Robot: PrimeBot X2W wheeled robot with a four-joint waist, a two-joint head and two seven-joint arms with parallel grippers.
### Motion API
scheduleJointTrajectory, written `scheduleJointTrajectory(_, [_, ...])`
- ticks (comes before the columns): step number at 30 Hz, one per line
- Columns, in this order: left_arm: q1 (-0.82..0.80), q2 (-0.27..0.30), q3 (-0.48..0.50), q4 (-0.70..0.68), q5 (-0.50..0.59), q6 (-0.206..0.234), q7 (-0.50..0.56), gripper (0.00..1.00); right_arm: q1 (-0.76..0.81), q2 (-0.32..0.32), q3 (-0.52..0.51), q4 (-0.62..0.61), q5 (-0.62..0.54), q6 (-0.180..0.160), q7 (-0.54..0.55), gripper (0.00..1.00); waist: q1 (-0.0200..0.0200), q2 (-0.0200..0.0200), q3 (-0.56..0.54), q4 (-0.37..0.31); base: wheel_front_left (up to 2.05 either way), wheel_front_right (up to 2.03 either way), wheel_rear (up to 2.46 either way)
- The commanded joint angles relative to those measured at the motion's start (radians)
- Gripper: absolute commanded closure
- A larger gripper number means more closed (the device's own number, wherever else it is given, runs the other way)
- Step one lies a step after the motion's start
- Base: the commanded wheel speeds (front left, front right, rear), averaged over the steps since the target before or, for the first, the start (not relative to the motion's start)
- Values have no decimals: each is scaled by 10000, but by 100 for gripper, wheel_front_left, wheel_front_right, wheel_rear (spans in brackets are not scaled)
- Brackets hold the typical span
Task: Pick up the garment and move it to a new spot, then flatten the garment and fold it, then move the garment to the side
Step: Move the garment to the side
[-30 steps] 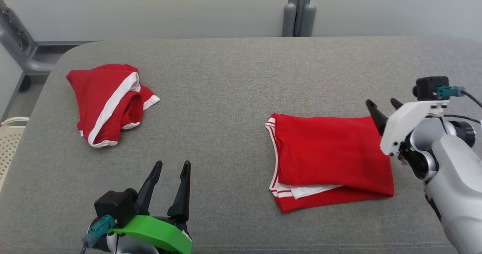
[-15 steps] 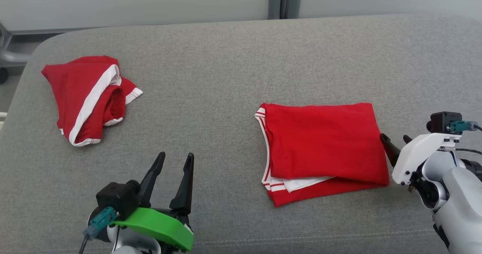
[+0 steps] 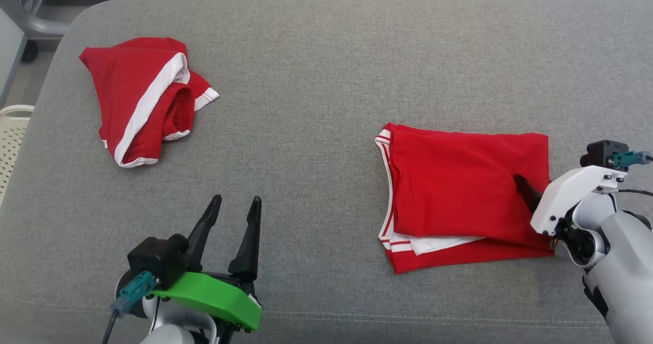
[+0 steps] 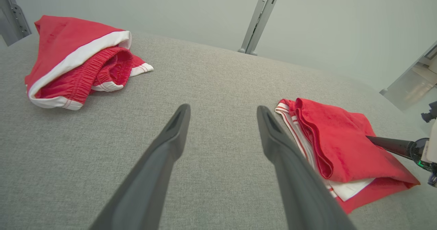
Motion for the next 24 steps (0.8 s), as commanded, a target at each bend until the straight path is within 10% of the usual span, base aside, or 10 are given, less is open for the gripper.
scheduleJointTrajectory(1, [-166,43,51,3,23,15,-68,0,-27,24,229,8,167,1,72,69,0,0,64,46,0,0,0])
scheduleJointTrajectory(2, [-166,43,51,3,23,15,-68,0,-27,24,229,8,167,1,72,69,0,0,64,46,0,0,0])
scheduleJointTrajectory(3, [-162,33,59,3,21,46,-73,0,-78,-64,434,-66,297,1,14,100,0,0,82,16,0,0,0])
scheduleJointTrajectory(24, [-720,147,-138,-267,389,46,59,0,-1541,-1039,1678,-39,310,-9,-1023,100,0,0,470,-2500,0,0,0])
